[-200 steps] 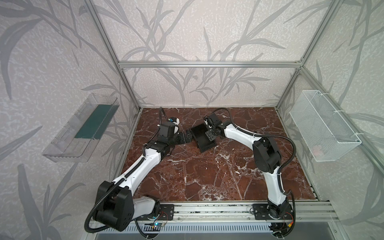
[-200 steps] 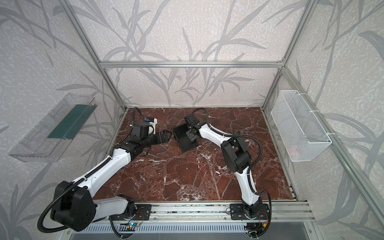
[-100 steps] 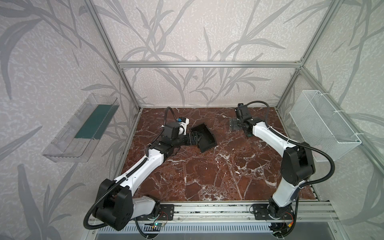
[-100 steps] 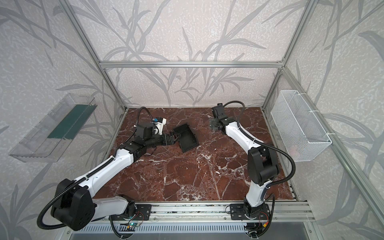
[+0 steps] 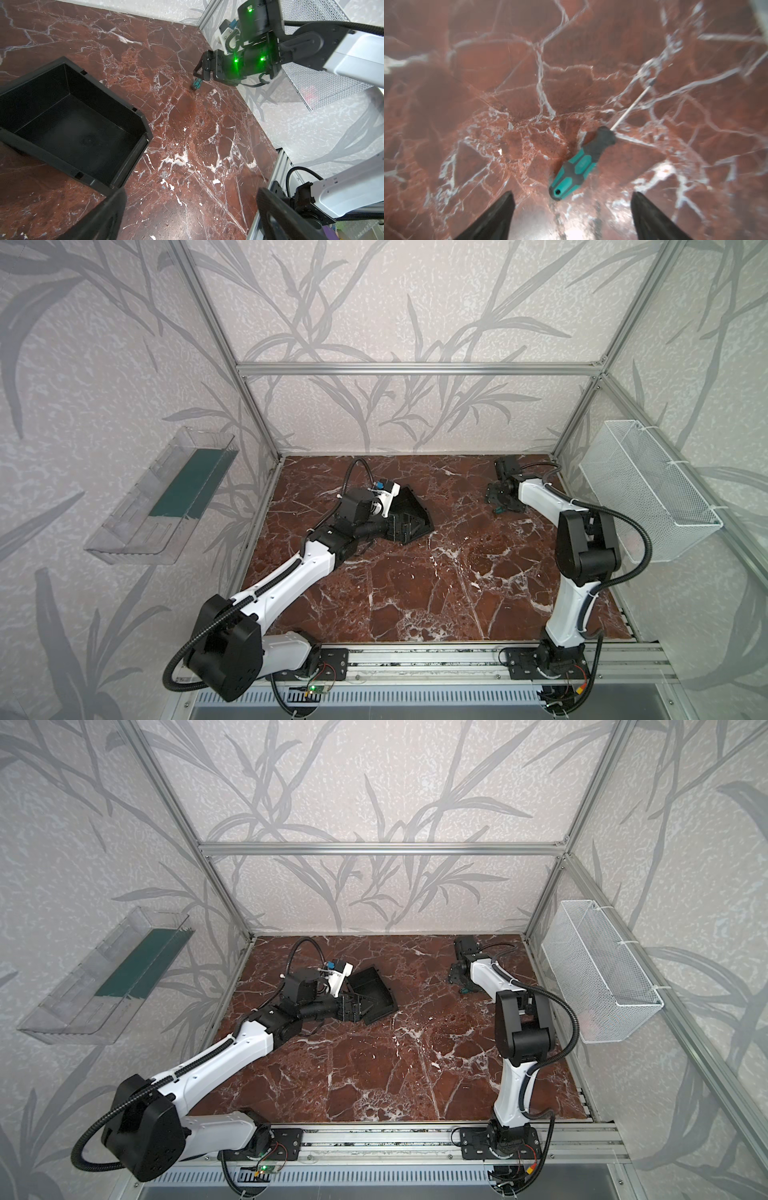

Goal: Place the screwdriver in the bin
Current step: 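Grasp the green-handled screwdriver by its handle with the right gripper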

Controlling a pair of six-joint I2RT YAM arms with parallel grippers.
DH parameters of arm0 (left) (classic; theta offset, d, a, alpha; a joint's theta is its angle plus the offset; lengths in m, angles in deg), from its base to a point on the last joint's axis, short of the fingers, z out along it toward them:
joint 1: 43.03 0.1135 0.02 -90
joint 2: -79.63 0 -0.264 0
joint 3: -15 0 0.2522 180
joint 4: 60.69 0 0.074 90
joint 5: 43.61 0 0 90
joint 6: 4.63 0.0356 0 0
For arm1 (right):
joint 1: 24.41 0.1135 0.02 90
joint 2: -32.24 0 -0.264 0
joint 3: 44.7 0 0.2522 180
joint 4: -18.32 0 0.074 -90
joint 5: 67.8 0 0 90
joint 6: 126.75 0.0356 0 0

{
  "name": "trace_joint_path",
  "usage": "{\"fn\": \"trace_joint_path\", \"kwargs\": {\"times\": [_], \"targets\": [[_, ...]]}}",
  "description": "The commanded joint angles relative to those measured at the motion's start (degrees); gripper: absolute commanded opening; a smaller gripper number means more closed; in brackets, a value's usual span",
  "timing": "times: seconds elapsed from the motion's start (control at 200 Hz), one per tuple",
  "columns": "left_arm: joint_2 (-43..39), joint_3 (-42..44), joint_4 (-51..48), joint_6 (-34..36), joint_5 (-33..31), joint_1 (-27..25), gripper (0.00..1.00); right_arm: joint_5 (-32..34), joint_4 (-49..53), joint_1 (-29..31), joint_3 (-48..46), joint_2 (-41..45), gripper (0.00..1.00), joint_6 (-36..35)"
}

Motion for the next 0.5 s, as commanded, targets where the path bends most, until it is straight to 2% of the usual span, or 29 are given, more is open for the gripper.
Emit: {"fn": "trace_joint_path", "kwargs": {"times": [0.0, 0.05, 0.29, 0.495], "targets": [[0.24, -1.53, 0.08, 1.4, 0.41, -0.23, 0.99, -3.86, 4.67, -1.79, 3.92, -3.4, 0.72, 4.29], [0.28, -1.62, 0.04, 1.49, 0.39, -0.22, 0.99, -4.32, 5.26, -2.38, 4.59, -4.66, 0.66, 5.52], [0.83, -2.21, -1.28, 1.87, -0.2, -0.22, 0.99, -0.69, 4.48, -3.02, 3.45, -6.03, 0.55, 6.93], [0.77, -2.43, -1.54, 1.85, -0.42, -0.18, 0.99, -3.91, 4.36, -4.08, 4.79, -7.86, 0.43, 6.73]]}}
